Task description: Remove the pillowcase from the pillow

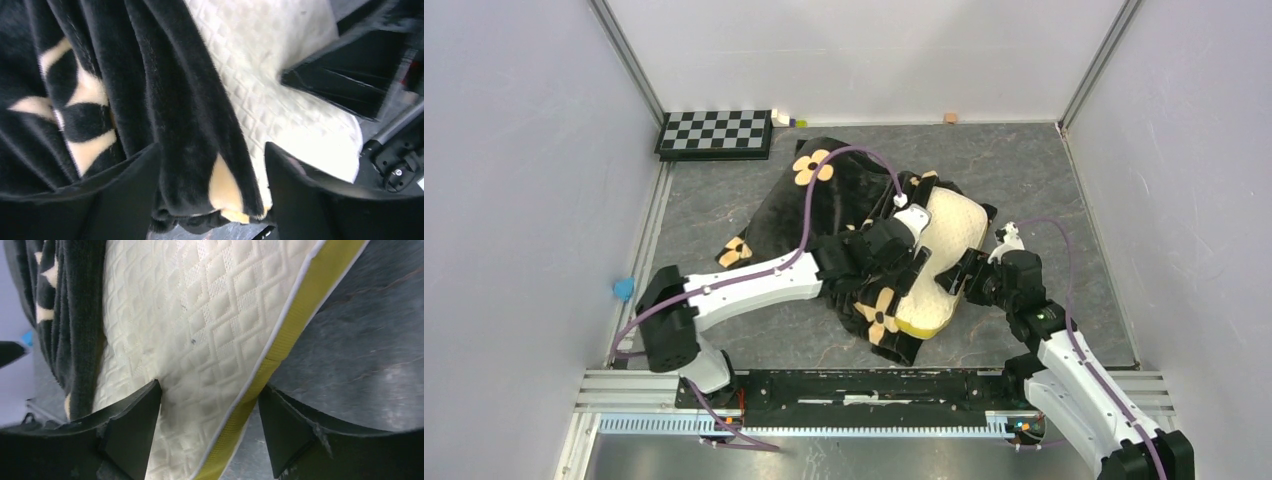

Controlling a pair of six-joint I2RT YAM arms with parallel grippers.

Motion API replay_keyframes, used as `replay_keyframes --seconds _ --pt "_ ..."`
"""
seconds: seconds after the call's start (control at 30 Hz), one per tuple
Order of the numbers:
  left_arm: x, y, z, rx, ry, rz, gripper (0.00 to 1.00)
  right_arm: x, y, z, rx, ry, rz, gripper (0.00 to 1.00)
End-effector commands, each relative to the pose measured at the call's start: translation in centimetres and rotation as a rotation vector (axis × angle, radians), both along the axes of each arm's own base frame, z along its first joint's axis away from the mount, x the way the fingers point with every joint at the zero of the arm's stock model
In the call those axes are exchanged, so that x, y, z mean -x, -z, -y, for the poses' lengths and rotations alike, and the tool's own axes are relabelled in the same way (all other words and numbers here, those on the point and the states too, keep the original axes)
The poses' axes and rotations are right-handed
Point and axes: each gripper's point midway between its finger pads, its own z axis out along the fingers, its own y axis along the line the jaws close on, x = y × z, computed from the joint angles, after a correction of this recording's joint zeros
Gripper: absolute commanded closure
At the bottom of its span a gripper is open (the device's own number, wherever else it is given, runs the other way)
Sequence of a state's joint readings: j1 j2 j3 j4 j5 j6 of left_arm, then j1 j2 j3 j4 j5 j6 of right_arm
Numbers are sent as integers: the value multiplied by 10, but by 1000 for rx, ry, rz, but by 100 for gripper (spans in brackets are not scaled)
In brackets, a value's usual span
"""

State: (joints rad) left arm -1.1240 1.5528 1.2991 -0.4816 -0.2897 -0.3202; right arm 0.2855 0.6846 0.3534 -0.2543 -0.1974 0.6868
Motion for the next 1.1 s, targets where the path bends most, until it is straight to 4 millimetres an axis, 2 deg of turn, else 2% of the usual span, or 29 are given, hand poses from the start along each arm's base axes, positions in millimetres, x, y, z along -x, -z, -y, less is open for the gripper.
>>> replay_keyframes --seconds 0.0,0.07,0.13,0.17,0.23,0.33,0.43,0.47,0.53,0.63,0.77,0.83,0.87,0.9,1.03,1.07 --pt "-32 37 -13 -12 -78 -96 29 0 -12 -21 -108 -74 40 38" --pt "-41 54 -21 33 -101 -178 38 -5 -16 -16 -79 -53 55 65" --pt "-48 61 -31 30 -131 -171 39 -9 -22 -9 -38 -31 73 93" --pt "-51 65 -38 7 -146 -160 39 -11 -24 -5 -11 -21 77 100" --pt "-61 71 -58 -68 -216 -132 47 -17 -31 6 52 15 84 100" --pt "-75 80 -97 -141 -333 -115 64 -29 -55 28 177 84 116 100" --pt "-85 82 -139 -141 -489 -81 79 -42 -93 68 325 261 155 100" --pt "-87 81 -151 -128 -534 -68 82 -39 -101 90 382 368 144 100" --pt "-88 83 -171 -88 -614 -49 87 -34 -127 120 403 550 191 100" --pt "-89 84 -193 -46 -696 -42 90 -28 -158 134 362 647 323 100" --pt "-93 86 -218 -9 -805 -42 93 -18 -176 156 395 753 370 100" --pt "-94 81 -222 23 -835 -33 88 -15 -176 163 438 774 355 100" --pt "-93 78 -222 38 -836 -31 80 -14 -175 165 457 781 346 100" --pt "-92 73 -217 66 -808 -34 71 -14 -173 165 470 776 340 100" --pt "-78 43 -196 241 -691 -46 23 -20 -161 157 477 720 331 100" --pt "-72 34 -193 295 -675 -47 16 -22 -156 156 480 708 322 100"
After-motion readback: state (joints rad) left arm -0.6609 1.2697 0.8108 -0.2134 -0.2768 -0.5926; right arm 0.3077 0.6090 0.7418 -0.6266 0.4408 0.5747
